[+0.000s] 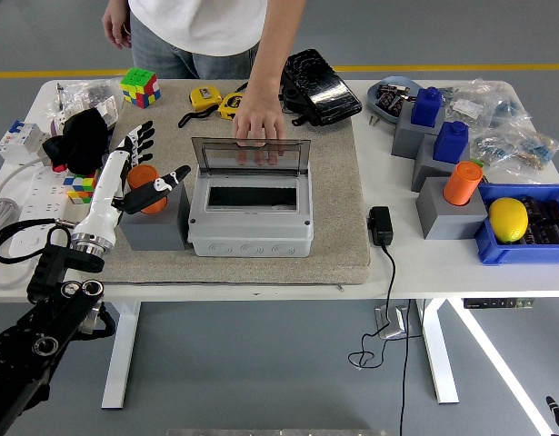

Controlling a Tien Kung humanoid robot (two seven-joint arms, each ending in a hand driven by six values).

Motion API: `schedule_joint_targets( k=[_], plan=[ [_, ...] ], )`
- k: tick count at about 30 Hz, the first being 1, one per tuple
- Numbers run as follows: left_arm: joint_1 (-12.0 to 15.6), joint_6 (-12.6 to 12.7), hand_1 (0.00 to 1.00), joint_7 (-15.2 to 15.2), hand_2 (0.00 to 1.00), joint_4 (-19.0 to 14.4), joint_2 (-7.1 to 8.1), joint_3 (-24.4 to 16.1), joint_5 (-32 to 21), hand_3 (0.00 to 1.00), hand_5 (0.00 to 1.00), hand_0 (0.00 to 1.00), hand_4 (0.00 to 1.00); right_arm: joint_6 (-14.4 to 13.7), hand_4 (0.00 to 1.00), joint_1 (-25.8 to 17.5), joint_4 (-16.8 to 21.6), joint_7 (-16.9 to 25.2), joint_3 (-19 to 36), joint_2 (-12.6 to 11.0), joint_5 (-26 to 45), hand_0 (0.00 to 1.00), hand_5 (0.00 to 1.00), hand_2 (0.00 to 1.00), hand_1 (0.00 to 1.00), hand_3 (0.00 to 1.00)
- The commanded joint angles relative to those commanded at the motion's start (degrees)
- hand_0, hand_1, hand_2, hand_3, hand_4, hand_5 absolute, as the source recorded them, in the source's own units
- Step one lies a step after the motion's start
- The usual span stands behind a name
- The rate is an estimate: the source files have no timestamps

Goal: Fetch the battery,place it into the box,close the lid of the box

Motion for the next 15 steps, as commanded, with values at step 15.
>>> schedule_joint_targets(
  k=[15],
  plan=[
    [-0.1, 2.0, 0.856, -0.2, 0.877, 1.0, -0.98, 0.3, 0.7, 0.920, 0.145, 0.740, 0.998, 0.0, 0.998, 0.0, 0.0, 0.0, 0.1, 0.1, 0.2, 0.846, 0.998, 0.769, 0.806, 0.802]
  ],
)
